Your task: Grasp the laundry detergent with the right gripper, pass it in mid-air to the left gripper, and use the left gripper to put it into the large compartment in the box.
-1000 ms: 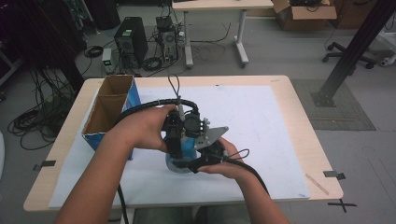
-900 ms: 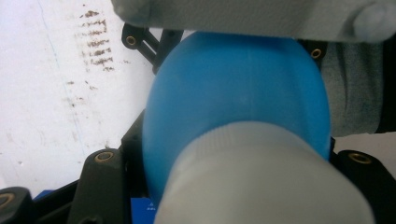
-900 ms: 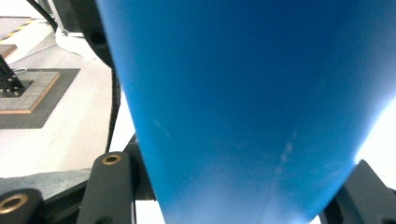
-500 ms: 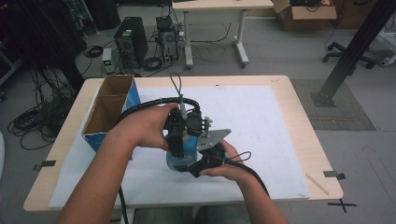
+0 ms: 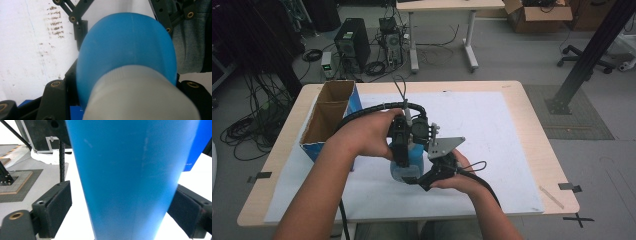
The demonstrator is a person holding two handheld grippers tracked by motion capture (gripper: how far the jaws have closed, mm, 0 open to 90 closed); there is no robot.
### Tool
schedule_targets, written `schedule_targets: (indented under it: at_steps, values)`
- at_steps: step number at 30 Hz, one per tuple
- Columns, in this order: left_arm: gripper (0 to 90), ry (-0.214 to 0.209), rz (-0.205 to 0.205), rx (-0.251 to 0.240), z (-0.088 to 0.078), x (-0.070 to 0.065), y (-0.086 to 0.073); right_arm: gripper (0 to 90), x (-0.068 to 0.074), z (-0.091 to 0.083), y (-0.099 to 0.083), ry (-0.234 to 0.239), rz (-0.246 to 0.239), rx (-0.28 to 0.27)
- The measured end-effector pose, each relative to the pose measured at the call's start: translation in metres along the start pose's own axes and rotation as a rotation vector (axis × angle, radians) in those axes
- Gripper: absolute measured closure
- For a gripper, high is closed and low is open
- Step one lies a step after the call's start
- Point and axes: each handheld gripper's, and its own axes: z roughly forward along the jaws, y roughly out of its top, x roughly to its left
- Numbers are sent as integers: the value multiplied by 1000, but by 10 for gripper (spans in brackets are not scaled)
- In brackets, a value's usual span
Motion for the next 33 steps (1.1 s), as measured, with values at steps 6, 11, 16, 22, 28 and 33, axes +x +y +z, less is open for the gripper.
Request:
schedule_targets:
  at_steps: [6, 11, 16, 22, 28, 33]
  values:
    - [395, -4, 0, -2, -1, 1, -1, 53, 1, -1, 1, 19, 4, -4]
    - [395, -1, -2, -2, -1, 2, -1, 3, 2, -3, 0, 32, 16, -10]
    - [394, -6, -4, 0, -1, 3, -1, 3, 2, -11, -1, 34, 26, -8]
    - [393, -9, -47, 5, -2, 6, -3, 3, -1, -26, -1, 31, 29, -10]
    - [392, -24, -140, 10, -5, 14, -8, 3, -5, -48, -1, 41, 36, 11]
    - [392, -40, -229, 25, -8, 20, -12, 3, -10, -65, -2, -2, 43, 54]
